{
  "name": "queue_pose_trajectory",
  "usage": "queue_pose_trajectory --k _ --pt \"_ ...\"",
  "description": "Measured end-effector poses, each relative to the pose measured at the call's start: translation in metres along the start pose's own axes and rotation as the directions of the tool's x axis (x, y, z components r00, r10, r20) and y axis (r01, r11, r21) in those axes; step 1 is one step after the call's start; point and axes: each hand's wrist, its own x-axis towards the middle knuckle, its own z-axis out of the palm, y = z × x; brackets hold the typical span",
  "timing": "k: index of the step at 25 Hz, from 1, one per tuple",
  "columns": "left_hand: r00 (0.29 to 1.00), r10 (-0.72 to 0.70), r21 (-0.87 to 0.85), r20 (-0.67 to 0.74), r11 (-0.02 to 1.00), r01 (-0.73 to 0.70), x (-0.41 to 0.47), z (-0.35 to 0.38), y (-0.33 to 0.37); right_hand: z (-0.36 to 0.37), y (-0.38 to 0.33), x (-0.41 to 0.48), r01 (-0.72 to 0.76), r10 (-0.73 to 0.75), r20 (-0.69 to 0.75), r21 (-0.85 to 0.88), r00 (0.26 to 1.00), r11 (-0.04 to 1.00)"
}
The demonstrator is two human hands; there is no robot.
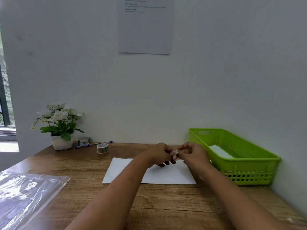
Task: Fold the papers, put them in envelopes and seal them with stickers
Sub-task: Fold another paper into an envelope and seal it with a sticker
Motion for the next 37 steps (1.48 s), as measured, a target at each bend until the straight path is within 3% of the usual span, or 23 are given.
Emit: queue_pose_trajectory --k 6,12,17,24,27,31,37 --pt "0.996 0.001 0.020 0.094 1.000 -0.003 -0.002 0.001 -0.005 -0.003 0.004 0.001 0.044 -0.041 0.125 -0.020 0.991 0.999" --pt "0.997 -0.012 0.068 0.076 0.998 0.007 0.000 0.000 -0.011 0.000 0.020 0.011 0.029 -0.027 0.012 -0.153 1.000 0.988" --pt "0.996 0.051 0.370 0.066 0.926 -0.072 0.003 -0.009 -0.009 0.008 0.030 0.017 0.013 -0.009 0.018 -0.241 1.000 0.970" --pt "0.993 0.083 0.350 0.078 0.931 -0.105 0.003 -0.009 -0.031 0.015 0.038 0.022 0.075 -0.068 0.032 -0.357 0.997 0.931" --pt "0.989 0.146 0.480 -0.022 0.869 -0.118 0.000 0.001 -0.033 0.015 0.039 0.022 0.082 -0.079 0.023 -0.363 0.997 0.928" --pt "0.893 0.428 0.699 -0.139 0.682 -0.218 -0.004 0.022 -0.037 0.014 0.039 0.020 0.131 -0.126 0.038 -0.401 0.991 0.907" --pt "0.906 0.402 0.709 -0.128 0.676 -0.200 -0.002 0.021 -0.039 0.014 0.038 0.018 0.153 -0.156 0.028 -0.424 0.987 0.893"
